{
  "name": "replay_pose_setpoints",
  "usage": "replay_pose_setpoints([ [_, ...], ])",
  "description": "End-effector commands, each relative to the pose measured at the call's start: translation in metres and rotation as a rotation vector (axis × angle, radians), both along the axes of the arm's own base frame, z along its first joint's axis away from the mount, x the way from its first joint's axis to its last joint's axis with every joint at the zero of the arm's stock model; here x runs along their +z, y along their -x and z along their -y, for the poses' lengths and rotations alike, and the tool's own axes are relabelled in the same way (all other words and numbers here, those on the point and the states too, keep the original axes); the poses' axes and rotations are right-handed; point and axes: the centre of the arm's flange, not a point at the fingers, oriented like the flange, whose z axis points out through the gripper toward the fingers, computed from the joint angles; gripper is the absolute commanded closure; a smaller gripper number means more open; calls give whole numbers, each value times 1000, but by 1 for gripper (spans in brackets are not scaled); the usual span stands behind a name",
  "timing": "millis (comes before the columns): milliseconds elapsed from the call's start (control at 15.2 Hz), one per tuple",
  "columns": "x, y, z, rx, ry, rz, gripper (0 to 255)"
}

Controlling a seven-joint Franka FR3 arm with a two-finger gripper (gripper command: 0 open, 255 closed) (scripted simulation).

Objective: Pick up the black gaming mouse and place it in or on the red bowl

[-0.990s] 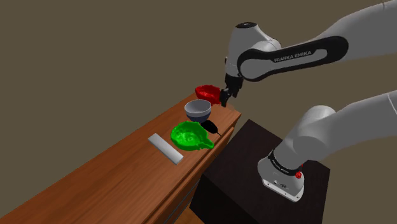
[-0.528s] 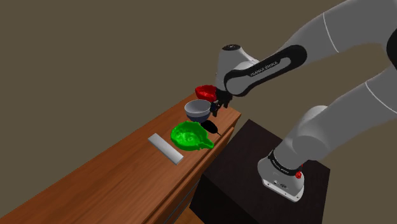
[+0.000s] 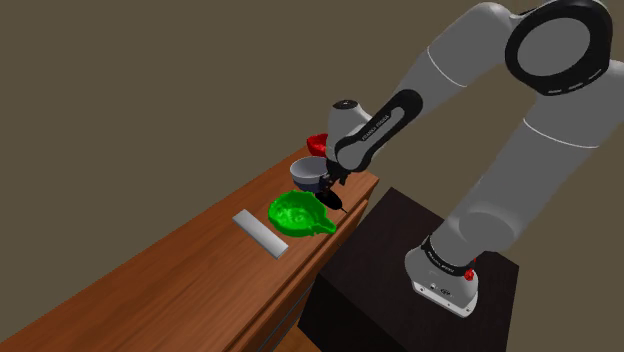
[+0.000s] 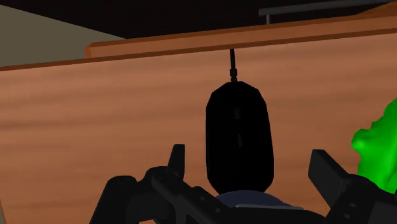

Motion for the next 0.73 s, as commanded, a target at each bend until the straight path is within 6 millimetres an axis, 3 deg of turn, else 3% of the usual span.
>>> replay_pose_setpoints([
  [0,-20,-5,0,-6,-5,-1,0],
  [462,-60,0,2,-6,-5,-1,0],
  [660,-60,0,2,-6,-5,-2,0],
])
